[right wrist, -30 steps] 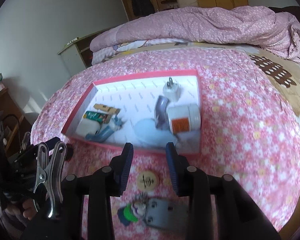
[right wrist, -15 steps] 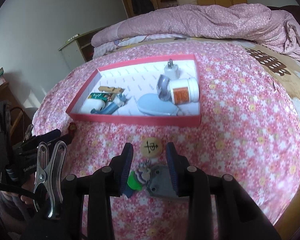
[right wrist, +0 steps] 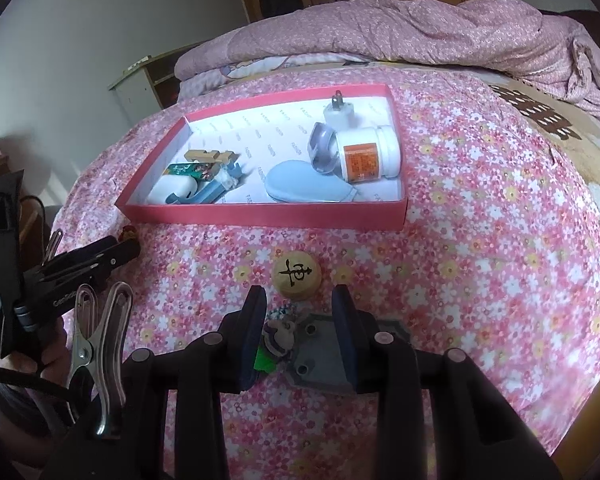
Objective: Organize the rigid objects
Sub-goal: 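Reach right toward the gray plate while left reaches toward the red figure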
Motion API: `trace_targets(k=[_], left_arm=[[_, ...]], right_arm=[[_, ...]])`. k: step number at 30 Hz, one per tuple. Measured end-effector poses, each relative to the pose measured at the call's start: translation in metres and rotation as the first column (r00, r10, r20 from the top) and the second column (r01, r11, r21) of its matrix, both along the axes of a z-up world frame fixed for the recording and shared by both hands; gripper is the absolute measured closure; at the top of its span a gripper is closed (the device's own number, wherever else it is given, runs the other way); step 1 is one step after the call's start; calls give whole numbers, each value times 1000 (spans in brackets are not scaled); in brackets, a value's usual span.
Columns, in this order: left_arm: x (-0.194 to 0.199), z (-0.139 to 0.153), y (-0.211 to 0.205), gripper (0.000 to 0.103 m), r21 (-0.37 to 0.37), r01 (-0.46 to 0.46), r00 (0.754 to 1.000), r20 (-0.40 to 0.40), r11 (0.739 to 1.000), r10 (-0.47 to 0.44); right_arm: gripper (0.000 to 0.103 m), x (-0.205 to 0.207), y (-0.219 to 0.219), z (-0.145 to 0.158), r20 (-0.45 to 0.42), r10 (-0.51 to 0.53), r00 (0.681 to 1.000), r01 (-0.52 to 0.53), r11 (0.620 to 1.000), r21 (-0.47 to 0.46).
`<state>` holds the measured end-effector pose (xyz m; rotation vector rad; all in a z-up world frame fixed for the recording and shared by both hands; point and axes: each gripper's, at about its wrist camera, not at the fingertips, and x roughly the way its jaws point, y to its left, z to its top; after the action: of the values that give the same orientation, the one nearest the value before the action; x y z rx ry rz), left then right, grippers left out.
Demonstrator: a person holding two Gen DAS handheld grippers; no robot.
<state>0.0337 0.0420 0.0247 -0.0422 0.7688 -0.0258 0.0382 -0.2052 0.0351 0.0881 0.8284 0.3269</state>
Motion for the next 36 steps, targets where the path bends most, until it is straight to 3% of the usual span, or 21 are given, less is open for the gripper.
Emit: trace_targets(k=[7,9,12,20,24,29,31,36], left_arm=[[-3,-2,-5,74,-28,55,998,18,998,-54],[-5,-3,-11,74,-48,109,994,13,993,-109],[-8,-4,-22,74,-10,143,990,19,990,-143],[-4,-4,-26,70,0,119,993,3,993,-119],[-5,-5,-30,69,27,110,994,8,994,-111],[-3,-4,-29,71,12,83,997,6,996,-83],[-3,-4,-29,80,7,88,996,4,996,-88],[-4,-2,-22,81,-53,90,996,-3,994,-91]], right_arm=[[68,6,9,-2,26,-5,1000,7,999,-51],[68,7,10,-2,32,-9,999,11,998,-61],[68,10,11,-3,31,-11,999,14,998,-67],[68,20,15,-11,14,-15,1000,16,997,-74],[68,16,18,-14,67,-12,998,18,996,-91],[68,15,14,-15,82,-13,997,19,998,-64],[68,16,11,-15,77,-14,997,17,999,-40],[70,16,15,-14,80,-20,997,26,997,-71]])
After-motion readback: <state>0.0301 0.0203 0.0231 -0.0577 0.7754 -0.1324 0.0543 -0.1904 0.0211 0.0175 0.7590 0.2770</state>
